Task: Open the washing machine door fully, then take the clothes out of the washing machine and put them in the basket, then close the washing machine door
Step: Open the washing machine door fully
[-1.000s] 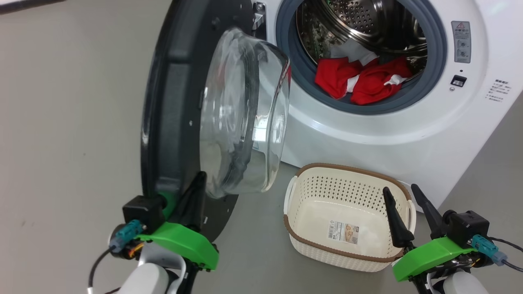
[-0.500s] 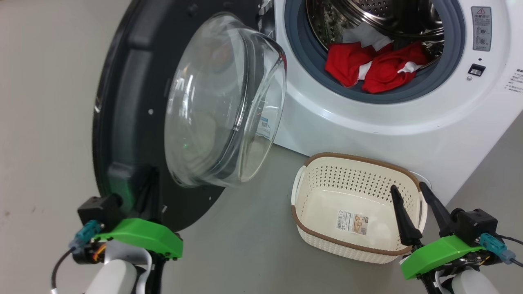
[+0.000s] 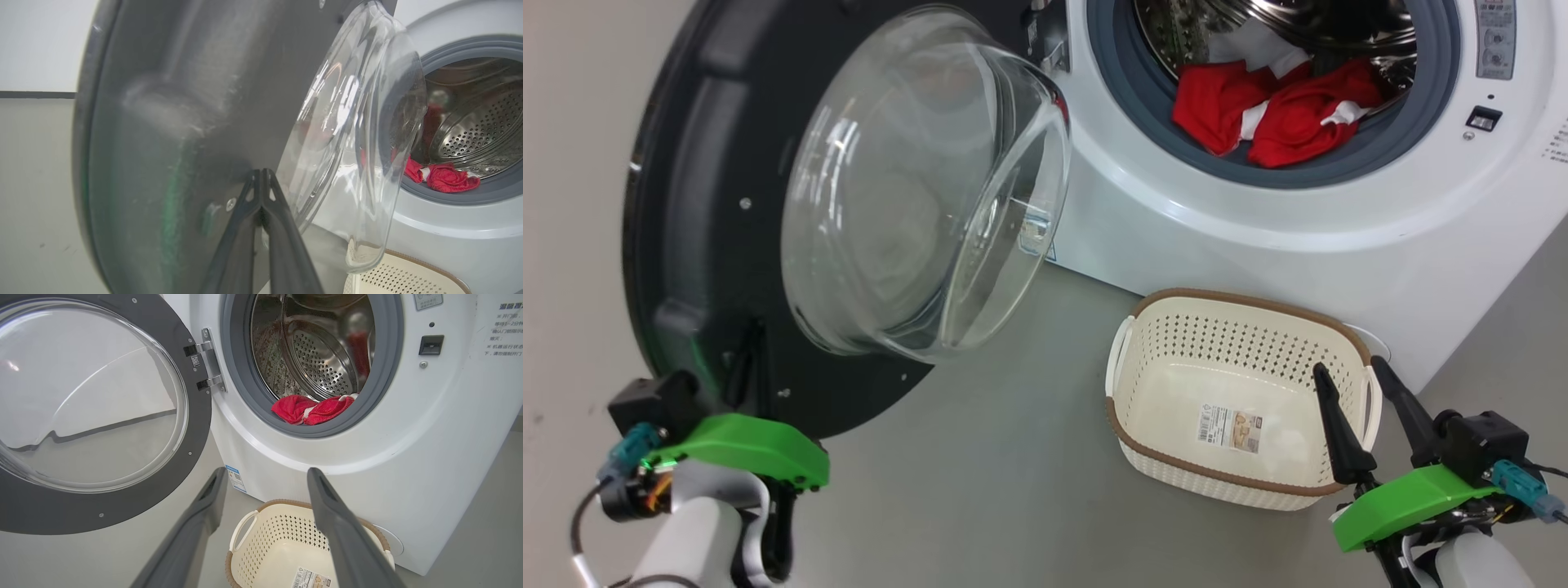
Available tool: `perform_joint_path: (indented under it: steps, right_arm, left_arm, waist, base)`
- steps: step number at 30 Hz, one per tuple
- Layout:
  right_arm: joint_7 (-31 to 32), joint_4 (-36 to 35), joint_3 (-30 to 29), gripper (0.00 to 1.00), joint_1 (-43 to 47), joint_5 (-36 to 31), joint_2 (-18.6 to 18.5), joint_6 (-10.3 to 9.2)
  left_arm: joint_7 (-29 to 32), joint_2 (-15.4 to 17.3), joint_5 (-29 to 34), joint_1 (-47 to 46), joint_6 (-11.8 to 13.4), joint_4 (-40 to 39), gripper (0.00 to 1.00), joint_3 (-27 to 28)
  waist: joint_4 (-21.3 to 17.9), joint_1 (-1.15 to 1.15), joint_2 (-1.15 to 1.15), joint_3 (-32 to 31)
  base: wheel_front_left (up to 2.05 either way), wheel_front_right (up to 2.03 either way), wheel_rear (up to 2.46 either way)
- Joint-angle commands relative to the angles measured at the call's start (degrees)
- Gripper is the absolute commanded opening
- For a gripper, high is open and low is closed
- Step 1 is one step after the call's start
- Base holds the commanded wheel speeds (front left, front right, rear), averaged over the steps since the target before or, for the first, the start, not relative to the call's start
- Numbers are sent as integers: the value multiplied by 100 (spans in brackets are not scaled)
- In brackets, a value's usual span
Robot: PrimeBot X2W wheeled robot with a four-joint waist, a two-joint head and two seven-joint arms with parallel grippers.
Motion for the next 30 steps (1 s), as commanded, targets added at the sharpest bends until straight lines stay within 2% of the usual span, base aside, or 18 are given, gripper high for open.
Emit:
perform_joint_path:
  steps: [1,16,30]
  right_arm:
    - [-52,-165,151,100,-251,-80,-93,37]
    - [-52,-249,168,100,-295,-91,-348,37]
    - [-52,-396,184,100,-374,-140,-514,37]
  left_arm:
    - [-63,333,72,-326,-10,10,0,366]
    - [-68,347,211,-616,-119,218,0,1099]
    - [-68,297,638,-993,-355,648,0,1639]
  waist:
    - [-12,0,0,76]
    - [-53,0,0,398]
    - [-55,0,0,741]
  base:
    - [0,0,0]
    - [0,0,0]
    - [0,0,0]
